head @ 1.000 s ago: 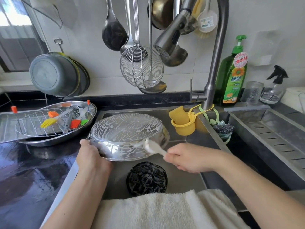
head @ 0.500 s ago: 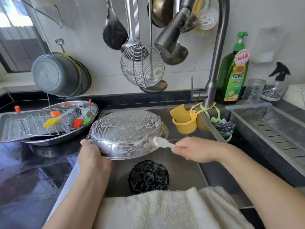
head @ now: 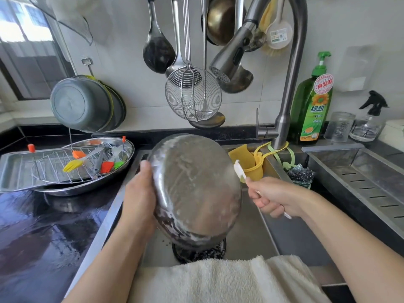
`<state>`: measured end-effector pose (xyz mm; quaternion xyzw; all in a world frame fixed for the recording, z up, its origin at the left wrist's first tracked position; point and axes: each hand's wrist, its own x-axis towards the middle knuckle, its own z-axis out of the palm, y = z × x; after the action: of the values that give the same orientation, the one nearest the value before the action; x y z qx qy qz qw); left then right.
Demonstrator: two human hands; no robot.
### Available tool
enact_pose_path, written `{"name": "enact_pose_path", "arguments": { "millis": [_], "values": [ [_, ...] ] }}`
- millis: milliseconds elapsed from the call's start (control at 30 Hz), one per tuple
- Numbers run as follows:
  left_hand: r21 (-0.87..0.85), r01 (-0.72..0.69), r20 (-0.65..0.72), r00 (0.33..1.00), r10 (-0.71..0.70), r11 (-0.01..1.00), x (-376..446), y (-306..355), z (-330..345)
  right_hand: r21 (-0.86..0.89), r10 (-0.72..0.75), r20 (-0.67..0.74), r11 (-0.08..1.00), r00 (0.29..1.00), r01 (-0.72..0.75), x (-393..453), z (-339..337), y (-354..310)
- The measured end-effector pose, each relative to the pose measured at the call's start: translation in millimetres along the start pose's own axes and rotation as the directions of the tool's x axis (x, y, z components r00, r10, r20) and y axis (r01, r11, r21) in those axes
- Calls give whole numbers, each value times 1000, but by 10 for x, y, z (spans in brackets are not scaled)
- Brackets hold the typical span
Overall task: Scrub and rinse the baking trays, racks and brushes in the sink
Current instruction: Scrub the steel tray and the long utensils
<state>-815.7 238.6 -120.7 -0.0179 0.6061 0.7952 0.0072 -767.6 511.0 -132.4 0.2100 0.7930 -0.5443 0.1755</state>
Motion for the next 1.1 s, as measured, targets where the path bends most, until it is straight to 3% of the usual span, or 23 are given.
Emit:
{"name": "enact_pose_path", "arguments": {
  "millis": [67, 200, 300, 367, 433, 533, 600, 667, 733, 900, 1033, 1100],
  "values": [
    [166, -143, 115, 985, 125, 976, -72, -69, 36, 24, 6, 33, 1000, 999, -7, -39, -14, -23],
    [334, -326, 356, 912, 202, 885, -126, -156, 28, -2, -11, -62, 1000, 998, 11, -57, 14, -59],
    [348, -433, 454, 854, 255, 831, -139, -177, 19, 18, -41, -174, 999, 984, 45, -34, 19, -100],
    [368, -474, 516, 820, 248, 800, -150, -193, 1, -59, -110, -206, 993, 972, 100, -101, 42, -176],
    [415, -495, 520, 818, 247, 763, -144, -215, -6, -264, -268, -167, 939, 949, 219, -244, 149, -267],
    [468, -544, 516, 808, 284, 697, -162, -233, 21, -538, -439, -18, 762, 898, 361, -509, 430, -366],
    [505, -566, 506, 806, 307, 652, -144, -267, 26, -609, -442, -20, 716, 897, 340, -548, 460, -399],
    [535, -557, 480, 819, 314, 635, -115, -306, 28, -681, -418, -135, 698, 898, 223, -510, 374, -428],
    [559, -557, 462, 824, 328, 613, -99, -332, 33, -699, -430, -221, 696, 875, 165, -499, 392, -400],
    [574, -561, 411, 827, 383, 596, -73, -369, 29, -702, -490, -118, 656, 864, 276, -531, 745, -380],
    [611, -545, 413, 838, 356, 575, -29, -400, 19, -667, -375, -318, 741, 871, 76, -102, 349, -259],
    [653, -521, 395, 853, 341, 549, 10, -417, 15, -655, -338, -346, 755, 875, 33, 44, 285, -85]
  ]
}}
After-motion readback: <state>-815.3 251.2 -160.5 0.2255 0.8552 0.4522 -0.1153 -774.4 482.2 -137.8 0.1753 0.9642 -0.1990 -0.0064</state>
